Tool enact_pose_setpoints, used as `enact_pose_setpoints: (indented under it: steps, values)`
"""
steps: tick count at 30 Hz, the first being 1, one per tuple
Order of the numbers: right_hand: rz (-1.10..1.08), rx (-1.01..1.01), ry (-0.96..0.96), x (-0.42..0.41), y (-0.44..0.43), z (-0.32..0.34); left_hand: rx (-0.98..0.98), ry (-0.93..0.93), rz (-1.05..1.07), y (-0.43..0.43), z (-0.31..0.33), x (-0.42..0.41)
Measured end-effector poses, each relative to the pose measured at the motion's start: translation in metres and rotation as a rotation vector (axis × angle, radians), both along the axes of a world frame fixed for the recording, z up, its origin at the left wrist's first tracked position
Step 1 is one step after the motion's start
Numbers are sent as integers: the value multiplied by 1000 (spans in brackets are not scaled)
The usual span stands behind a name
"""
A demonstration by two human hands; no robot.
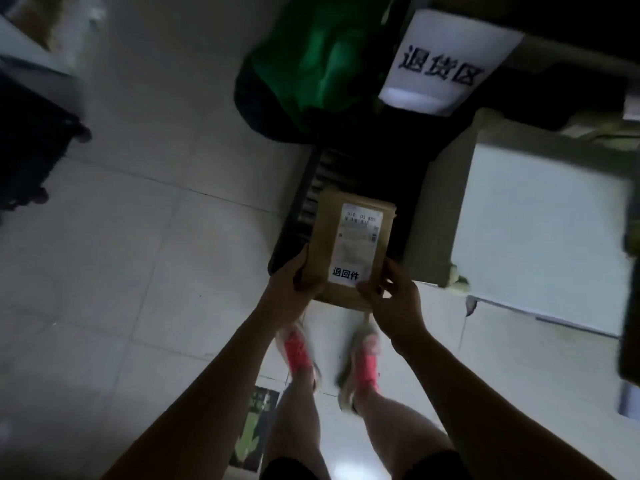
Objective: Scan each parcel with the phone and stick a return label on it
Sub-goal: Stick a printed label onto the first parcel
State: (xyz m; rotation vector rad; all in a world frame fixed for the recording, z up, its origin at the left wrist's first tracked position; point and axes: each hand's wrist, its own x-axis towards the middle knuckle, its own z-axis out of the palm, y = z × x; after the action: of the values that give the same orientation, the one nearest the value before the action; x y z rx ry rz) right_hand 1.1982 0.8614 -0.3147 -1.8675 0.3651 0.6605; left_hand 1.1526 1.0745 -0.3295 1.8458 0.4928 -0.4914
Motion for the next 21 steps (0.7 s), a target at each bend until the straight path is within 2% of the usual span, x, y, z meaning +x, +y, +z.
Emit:
enact_pose_setpoints:
  steps: [5, 14, 18, 21]
  values:
    - [-50, -54, 81, 22, 21, -133, -35, 84, -70, 21, -125, 39]
    - [20, -216, 110, 40, 25, -352, 85, 118, -153, 10, -342, 62]
    - [69, -305, 164, 31, 23, -403, 150, 181, -149, 5, -400, 51]
    - [82, -369, 204, 28, 24, -409, 197, 219, -145, -1, -407, 45]
